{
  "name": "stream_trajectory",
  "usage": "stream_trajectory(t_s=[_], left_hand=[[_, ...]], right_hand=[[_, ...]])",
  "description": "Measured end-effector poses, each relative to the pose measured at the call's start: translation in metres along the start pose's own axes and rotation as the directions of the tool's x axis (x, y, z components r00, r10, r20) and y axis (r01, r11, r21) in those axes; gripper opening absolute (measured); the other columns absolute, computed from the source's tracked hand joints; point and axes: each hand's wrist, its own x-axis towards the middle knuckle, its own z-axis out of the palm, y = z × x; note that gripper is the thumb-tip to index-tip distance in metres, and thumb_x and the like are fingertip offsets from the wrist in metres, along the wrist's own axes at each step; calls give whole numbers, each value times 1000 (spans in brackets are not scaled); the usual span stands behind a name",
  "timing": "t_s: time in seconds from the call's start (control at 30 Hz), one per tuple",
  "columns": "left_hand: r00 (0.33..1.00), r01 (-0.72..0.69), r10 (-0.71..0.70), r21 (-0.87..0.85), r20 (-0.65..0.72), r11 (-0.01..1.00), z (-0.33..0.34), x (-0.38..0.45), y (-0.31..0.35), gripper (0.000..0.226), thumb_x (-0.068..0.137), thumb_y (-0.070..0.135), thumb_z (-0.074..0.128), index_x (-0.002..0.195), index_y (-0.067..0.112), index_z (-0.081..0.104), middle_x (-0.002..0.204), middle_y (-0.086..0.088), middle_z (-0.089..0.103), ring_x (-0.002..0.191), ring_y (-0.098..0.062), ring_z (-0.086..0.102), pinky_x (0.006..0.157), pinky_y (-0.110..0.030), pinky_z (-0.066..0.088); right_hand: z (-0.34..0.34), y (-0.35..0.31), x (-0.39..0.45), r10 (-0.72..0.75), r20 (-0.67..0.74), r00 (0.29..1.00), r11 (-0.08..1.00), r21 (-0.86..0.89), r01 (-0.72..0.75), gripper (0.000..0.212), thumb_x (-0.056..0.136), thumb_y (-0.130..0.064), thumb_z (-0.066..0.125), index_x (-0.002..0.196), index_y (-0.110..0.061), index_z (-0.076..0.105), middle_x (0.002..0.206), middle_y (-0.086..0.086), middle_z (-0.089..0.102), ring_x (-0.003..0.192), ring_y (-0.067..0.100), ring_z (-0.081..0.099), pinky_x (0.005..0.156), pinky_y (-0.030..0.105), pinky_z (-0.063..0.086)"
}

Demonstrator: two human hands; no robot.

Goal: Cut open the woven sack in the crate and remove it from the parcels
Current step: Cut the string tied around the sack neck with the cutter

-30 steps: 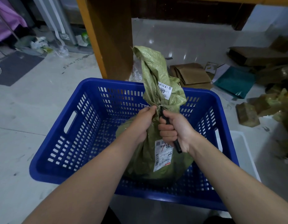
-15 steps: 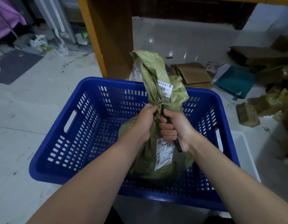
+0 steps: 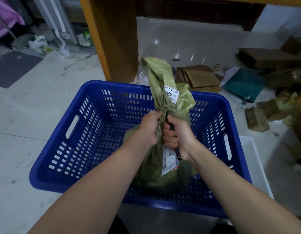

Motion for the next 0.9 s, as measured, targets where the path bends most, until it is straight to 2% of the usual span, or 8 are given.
stream_trajectory(t_s=[0.1, 0.2, 0.33, 0.5, 0.63, 0.73, 0.8, 0.9], left_hand=[[1000, 2, -2, 10, -14, 1000, 0, 1, 0, 31, 102, 13, 42, 72, 13, 45, 38, 0, 51, 32, -12, 51, 39, -18, 40], [1000, -9, 9, 8, -14, 1000, 2, 4, 0, 25, 99, 15, 45, 74, 14, 48, 54, -4, 53, 48, -17, 53, 51, -27, 43], [996, -51, 54, 34, -69, 998, 4, 7, -1, 24, 99, 15, 47, 75, 15, 50, 67, -5, 55, 67, -20, 53, 71, -35, 46], [994, 86, -90, -64, -63, 994, -2, 6, 4, 27, 96, 10, 53, 69, 11, 57, 58, -4, 59, 55, -17, 58, 54, -26, 46], [987, 116, -124, -79, -98, 990, -5, 8, 4, 20, 88, 7, 61, 68, 7, 61, 59, -6, 62, 59, -21, 61, 62, -30, 50], [993, 83, -85, -25, -84, 996, -6, 15, 2, 15, 90, 12, 61, 75, 9, 61, 73, -9, 66, 71, -22, 62, 70, -34, 50], [998, 57, -56, 27, -34, 998, -7, 18, 0, 19, 95, 19, 56, 77, 13, 59, 76, -9, 65, 73, -22, 62, 70, -34, 50], [980, 156, -157, 17, 122, 988, -10, 15, 3, 31, 102, 29, 48, 81, 11, 62, 66, -4, 62, 60, -19, 61, 56, -25, 52]], right_hand=[[0, 5, -1, -34, -9, 999, 998, -56, 34, 47, 102, -36, 37, 59, -18, 36, 37, -7, 26, 26, 6, 18, 31, 12, 10], [-2, -1, -1, -35, -1, 999, 998, -59, 35, 47, 102, -35, 38, 58, -18, 37, 37, -7, 27, 26, 5, 19, 31, 13, 10], [-2, -8, 0, 33, 56, 998, 994, 107, -38, 47, 102, -32, 36, 58, -16, 38, 35, -7, 27, 24, 4, 20, 28, 11, 11], [1, 4, 4, 50, 67, 996, 984, 170, -60, 46, 102, -29, 36, 57, -17, 37, 36, -7, 27, 24, 4, 20, 27, 9, 12], [1, 11, 4, 43, 46, 998, 990, 133, -49, 47, 102, -29, 36, 56, -17, 38, 37, -7, 26, 25, 5, 19, 29, 11, 10], [0, 6, 3, 14, 50, 999, 993, 116, -20, 45, 101, -28, 33, 58, -16, 38, 38, -7, 26, 25, 5, 19, 29, 13, 11], [-5, -3, 1, 24, 93, 995, 988, 152, -38, 38, 98, -25, 29, 64, -13, 40, 39, -7, 27, 25, 4, 21, 29, 14, 12], [-12, -12, -2, 56, 104, 993, 977, 198, -76, 30, 94, -17, 29, 73, -7, 47, 43, -5, 32, 26, 4, 24, 27, 13, 15]])
